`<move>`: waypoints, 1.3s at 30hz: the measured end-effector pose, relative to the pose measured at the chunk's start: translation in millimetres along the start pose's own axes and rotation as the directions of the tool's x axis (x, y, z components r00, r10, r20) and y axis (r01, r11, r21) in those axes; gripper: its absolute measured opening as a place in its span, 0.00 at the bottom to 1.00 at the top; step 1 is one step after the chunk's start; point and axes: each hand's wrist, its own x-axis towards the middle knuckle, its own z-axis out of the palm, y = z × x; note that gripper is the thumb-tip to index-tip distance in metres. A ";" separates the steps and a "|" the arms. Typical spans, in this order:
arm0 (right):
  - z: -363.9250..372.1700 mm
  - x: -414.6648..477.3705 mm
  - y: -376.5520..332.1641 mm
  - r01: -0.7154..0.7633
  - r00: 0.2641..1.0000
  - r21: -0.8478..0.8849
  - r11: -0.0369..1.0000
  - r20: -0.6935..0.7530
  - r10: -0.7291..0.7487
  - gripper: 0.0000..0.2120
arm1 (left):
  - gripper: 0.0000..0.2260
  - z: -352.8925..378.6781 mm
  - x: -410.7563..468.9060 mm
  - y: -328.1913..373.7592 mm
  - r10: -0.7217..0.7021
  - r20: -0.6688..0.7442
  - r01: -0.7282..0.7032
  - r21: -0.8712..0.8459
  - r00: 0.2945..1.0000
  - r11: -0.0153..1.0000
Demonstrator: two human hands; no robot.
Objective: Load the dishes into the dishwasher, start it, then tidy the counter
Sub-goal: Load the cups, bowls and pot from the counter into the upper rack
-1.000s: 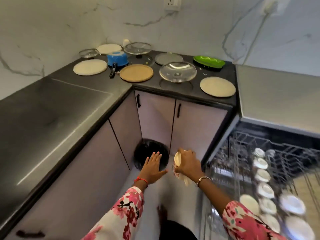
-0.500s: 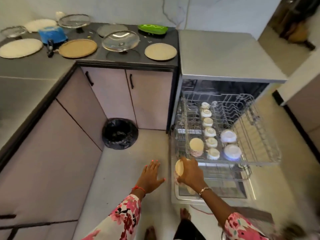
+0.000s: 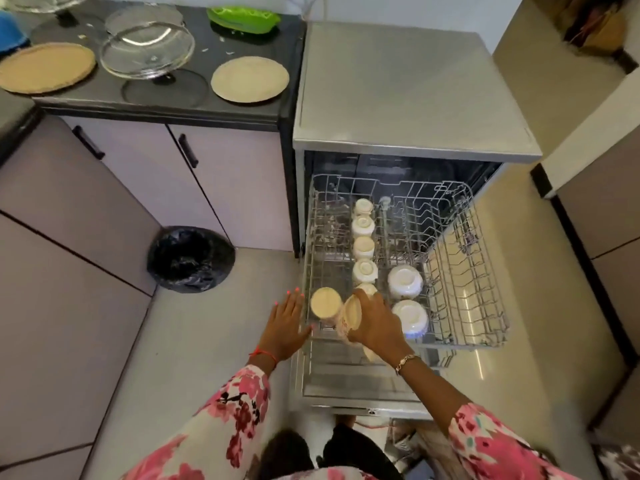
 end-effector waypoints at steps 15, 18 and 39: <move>-17.9 180.0 -25.3 -0.300 0.949 0.258 0.918 -0.018 0.315 0.43 | 0.33 16.4 101.9 -26.8 -0.121 0.103 0.115 0.061 0.987 0.992; 3.3 201.7 -28.5 -0.361 0.929 0.293 0.885 0.032 0.369 0.45 | 0.30 22.0 107.7 -33.4 -0.098 0.105 0.093 0.046 0.990 0.995; 59.8 217.9 -37.6 -0.339 0.929 0.244 0.909 0.239 0.282 0.42 | 0.27 31.0 106.6 -33.3 -0.077 0.088 0.075 0.025 0.993 0.997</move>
